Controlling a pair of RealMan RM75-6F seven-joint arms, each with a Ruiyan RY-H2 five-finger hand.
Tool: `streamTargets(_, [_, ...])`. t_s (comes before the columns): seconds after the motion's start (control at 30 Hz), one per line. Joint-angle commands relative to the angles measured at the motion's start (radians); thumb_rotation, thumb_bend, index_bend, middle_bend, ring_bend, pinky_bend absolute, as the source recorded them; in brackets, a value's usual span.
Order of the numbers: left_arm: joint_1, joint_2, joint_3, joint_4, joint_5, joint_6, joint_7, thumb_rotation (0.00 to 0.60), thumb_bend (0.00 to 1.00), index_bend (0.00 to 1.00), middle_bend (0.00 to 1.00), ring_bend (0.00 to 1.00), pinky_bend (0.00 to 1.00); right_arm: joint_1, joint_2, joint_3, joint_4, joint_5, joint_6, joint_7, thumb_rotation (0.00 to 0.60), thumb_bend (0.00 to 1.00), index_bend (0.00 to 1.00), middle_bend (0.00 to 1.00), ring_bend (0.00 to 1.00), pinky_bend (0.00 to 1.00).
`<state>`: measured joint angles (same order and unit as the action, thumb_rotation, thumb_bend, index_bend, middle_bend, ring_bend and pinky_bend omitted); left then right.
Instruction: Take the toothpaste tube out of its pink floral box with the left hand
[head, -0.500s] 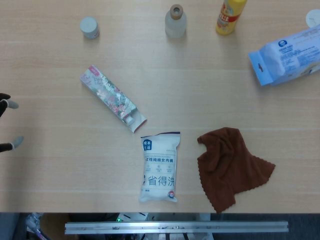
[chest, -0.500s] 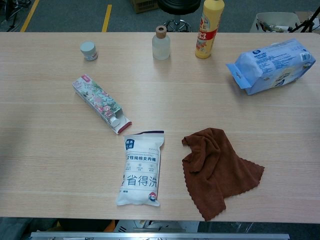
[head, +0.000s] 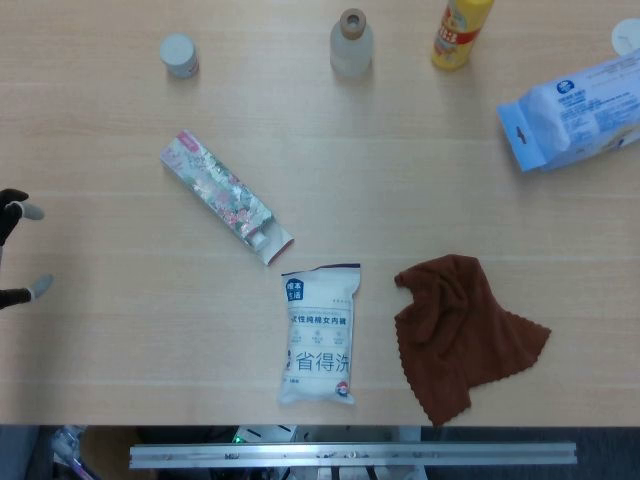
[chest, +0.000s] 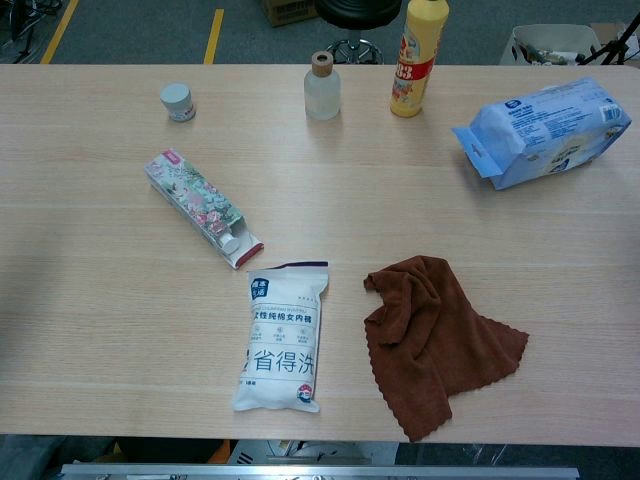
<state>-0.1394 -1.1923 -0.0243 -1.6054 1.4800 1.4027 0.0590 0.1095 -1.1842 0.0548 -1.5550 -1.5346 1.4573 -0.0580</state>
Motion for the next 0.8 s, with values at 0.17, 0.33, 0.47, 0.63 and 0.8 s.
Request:
streamTargets(0.17, [-0.014,-0.021,-0.003,-0.006,0.008,-0.012,0.013,0.6,0.08,0.35,0.25,0.36,0.53,0.019,0.0,0.009,0.013,-0.003,-0.015,0.031,0.6,0.2,0.5,0.42,0.28,0.34])
streamTargets(0.33, [-0.024,-0.036,0.002,-0.004,0.023,-0.018,0.022,0.6,0.08,0.35,0.25,0.36,0.53,0.028,-0.005,0.01,0.029,-0.011,-0.018,0.038,0.6,0.2,0.5,0.42,0.28,0.34])
streamTargets(0.47, [-0.031,-0.044,0.004,-0.001,0.043,-0.015,0.013,0.6,0.08,0.35,0.25,0.36,0.53,0.021,-0.007,0.012,0.032,-0.012,0.0,0.047,0.6,0.2,0.5,0.42,0.28,0.34])
streamTargets(0.63, [-0.059,-0.056,0.006,0.011,0.073,-0.036,0.0,0.6,0.08,0.35,0.25,0.36,0.53,0.017,0.002,0.022,0.029,-0.01,0.023,0.053,0.6,0.2,0.5,0.42,0.28,0.34])
streamTargets(0.8, [-0.116,-0.092,0.011,0.061,0.144,-0.072,-0.104,0.6,0.08,0.32,0.27,0.35,0.53,0.022,0.026,0.043,0.009,-0.018,0.05,0.047,0.6,0.2,0.5,0.42,0.28,0.34])
